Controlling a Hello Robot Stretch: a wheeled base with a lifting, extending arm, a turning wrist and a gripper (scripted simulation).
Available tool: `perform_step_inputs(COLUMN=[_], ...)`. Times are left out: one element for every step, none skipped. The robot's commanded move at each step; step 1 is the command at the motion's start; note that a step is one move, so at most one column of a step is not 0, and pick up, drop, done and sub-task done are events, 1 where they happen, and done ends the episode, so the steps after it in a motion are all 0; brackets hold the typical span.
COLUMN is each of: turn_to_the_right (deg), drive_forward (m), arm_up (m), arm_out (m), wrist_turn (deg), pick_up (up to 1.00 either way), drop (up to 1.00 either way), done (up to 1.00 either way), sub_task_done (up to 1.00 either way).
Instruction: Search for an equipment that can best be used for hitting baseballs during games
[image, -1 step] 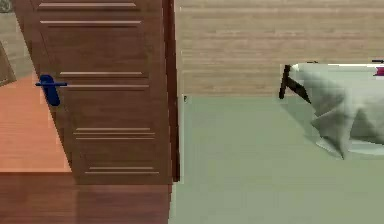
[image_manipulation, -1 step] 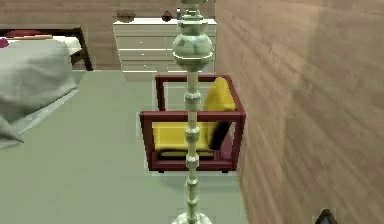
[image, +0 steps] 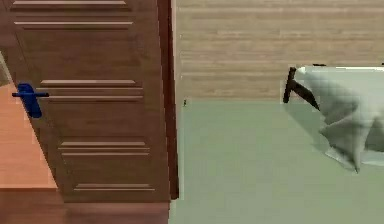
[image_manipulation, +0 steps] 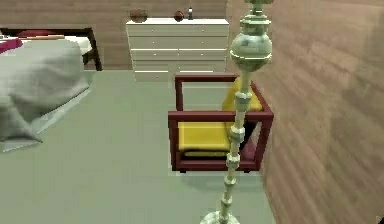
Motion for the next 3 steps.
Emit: perform_step_inputs(turn_to_the_right=[39.0, 0.0, 36.0], drive_forward=[0.00, 0.50, 0.00], arm_up=[0.00, 0.00, 0.00], arm_out=[0.00, 0.00, 0.00], wrist_turn=[0.0, 0.0, 0.0], pick_up=[0.00, 0.00, 0.00], drop=[0.00, 0.00, 0.00], done=[0.00, 0.00, 0.00], sub_task_done=[0.00, 0.00, 0.00])
